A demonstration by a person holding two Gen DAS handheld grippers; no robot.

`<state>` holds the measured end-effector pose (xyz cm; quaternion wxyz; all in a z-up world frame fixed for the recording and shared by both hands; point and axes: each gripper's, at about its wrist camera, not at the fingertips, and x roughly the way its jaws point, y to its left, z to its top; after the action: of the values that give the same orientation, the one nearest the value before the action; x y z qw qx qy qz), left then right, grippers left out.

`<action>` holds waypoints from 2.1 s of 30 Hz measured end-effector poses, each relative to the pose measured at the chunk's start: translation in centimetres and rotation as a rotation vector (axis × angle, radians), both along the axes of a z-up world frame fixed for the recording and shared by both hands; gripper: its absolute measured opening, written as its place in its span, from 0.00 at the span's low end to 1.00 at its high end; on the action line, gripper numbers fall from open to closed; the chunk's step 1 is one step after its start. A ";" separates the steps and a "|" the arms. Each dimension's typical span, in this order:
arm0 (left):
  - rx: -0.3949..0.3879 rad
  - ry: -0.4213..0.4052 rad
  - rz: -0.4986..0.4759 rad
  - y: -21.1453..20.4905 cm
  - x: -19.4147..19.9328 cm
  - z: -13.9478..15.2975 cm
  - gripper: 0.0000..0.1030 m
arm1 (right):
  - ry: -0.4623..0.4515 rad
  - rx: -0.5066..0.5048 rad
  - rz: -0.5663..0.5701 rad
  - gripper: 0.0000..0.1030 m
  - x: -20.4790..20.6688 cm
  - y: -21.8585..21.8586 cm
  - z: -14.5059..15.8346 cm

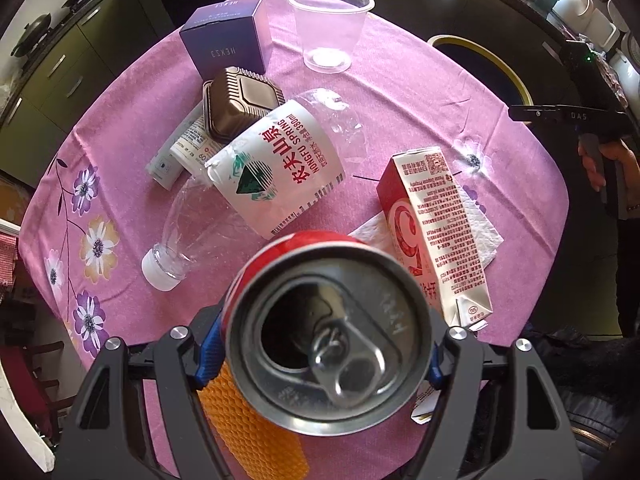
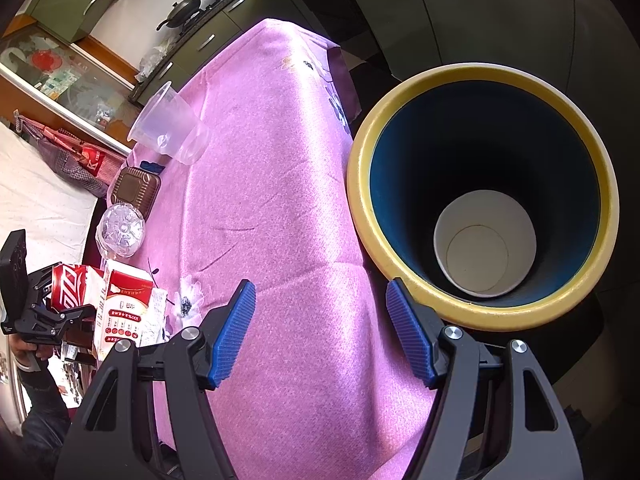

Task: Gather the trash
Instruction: 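Lift the can with the left gripper, carry it over the bin, release, then move the right gripper to the Nongfu Spring water bottle and close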

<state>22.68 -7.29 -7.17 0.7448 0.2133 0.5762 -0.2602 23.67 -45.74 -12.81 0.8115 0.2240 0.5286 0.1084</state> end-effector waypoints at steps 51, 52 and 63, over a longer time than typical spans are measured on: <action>-0.159 0.029 -0.436 -37.3 6.1 2.7 0.68 | -0.202 0.075 -0.281 0.67 -14.2 -16.1 4.2; -0.152 0.038 -0.441 -38.3 6.3 1.9 0.68 | -0.198 0.080 -0.288 0.67 -14.5 -16.4 3.8; -0.135 0.019 -0.412 -41.8 6.8 -0.9 0.76 | -0.204 0.093 -0.298 0.70 -15.4 -17.5 3.5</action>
<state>29.43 -49.07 -8.05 0.6830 0.2739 0.5086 -0.4469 8.23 -63.25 -9.34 0.8569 0.3249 0.3988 0.0335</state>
